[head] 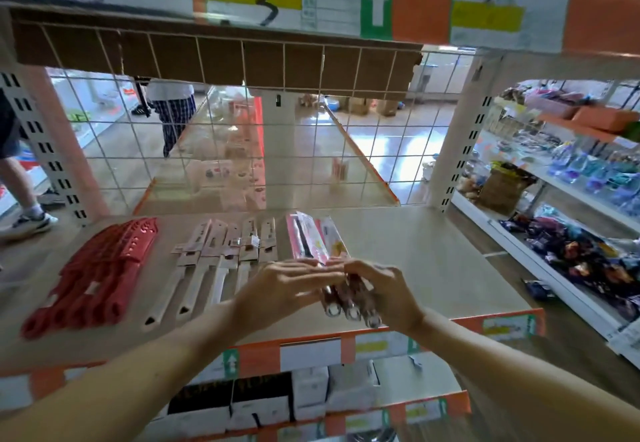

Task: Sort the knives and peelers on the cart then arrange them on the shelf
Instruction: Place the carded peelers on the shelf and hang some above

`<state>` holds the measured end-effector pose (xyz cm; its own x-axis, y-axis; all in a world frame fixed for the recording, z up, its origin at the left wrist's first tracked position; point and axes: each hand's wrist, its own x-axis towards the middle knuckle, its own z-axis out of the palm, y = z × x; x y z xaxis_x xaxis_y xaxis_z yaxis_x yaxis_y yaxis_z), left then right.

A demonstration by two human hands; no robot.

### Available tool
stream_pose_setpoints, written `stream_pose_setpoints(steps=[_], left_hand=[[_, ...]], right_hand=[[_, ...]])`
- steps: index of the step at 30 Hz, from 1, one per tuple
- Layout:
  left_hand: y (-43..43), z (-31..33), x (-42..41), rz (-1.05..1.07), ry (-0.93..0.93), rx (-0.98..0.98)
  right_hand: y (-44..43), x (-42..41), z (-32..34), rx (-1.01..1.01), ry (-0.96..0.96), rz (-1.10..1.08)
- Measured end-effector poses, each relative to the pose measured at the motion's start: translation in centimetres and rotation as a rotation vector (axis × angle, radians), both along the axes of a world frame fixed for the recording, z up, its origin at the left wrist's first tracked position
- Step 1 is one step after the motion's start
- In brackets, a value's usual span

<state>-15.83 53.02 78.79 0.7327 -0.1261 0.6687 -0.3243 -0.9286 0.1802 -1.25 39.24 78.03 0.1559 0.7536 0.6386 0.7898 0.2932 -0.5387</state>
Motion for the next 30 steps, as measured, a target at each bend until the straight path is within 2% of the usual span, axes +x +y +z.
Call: stream_pose_setpoints(steps=[10,17,21,25,27,30], left_hand=[[1.7,-3.7,-0.2,-0.074,0.256,0.101],[2.1,-2.9,-0.1,-0.069,0.312,0.099],[1.9,-2.8,-0.3,-0.04,0.316,0.045],[1.7,-2.3,-0.4,0.018,0.326,0.137],[1.9,-2.3,-0.8,0.1,0.311,0.116],[2.0,-2.6,-1.1,0.279,0.326,0.066]], right_hand=[[1.0,2.4,-2.1,-0.3,-0.484,0.18],[1.7,3.2,-1.4,-0.305,-0.661,0.022],[1.9,2.9,-1.2,-0.326,-0.627,-0.004],[1.3,3.7,-1.2,-0.346,-0.552,0.01],[1.1,3.7,-1.1,-0.368,-0.402,0.017],[1.1,2.5,-0.7,-0.415,-0.143,-0.106]])
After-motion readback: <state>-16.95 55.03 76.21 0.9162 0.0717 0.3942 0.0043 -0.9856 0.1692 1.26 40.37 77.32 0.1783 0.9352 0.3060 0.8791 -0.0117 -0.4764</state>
